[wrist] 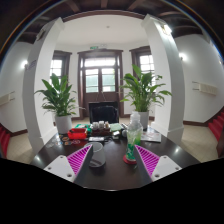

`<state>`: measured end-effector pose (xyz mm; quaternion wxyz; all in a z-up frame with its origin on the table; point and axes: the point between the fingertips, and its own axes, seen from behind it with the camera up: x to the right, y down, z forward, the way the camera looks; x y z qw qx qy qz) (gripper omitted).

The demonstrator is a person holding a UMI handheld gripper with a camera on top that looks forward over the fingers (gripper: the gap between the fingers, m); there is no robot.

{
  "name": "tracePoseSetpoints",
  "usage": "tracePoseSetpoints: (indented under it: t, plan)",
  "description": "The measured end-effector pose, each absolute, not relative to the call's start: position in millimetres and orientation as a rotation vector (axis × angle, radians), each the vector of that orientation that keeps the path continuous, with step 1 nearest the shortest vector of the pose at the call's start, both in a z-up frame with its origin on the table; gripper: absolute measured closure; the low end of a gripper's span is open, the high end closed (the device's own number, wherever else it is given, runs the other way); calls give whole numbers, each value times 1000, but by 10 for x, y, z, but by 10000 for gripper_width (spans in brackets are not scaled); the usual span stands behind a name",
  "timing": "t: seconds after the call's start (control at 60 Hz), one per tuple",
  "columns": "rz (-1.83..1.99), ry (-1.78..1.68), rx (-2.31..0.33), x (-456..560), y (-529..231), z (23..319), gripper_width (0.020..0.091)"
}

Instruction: Pour water

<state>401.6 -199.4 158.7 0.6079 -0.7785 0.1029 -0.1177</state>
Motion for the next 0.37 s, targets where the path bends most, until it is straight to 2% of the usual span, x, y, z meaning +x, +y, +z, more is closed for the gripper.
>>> tracePoseSetpoints:
  t: [0.367]
  plan:
    - [-293,165,-1814,3620,-2196,1660,291]
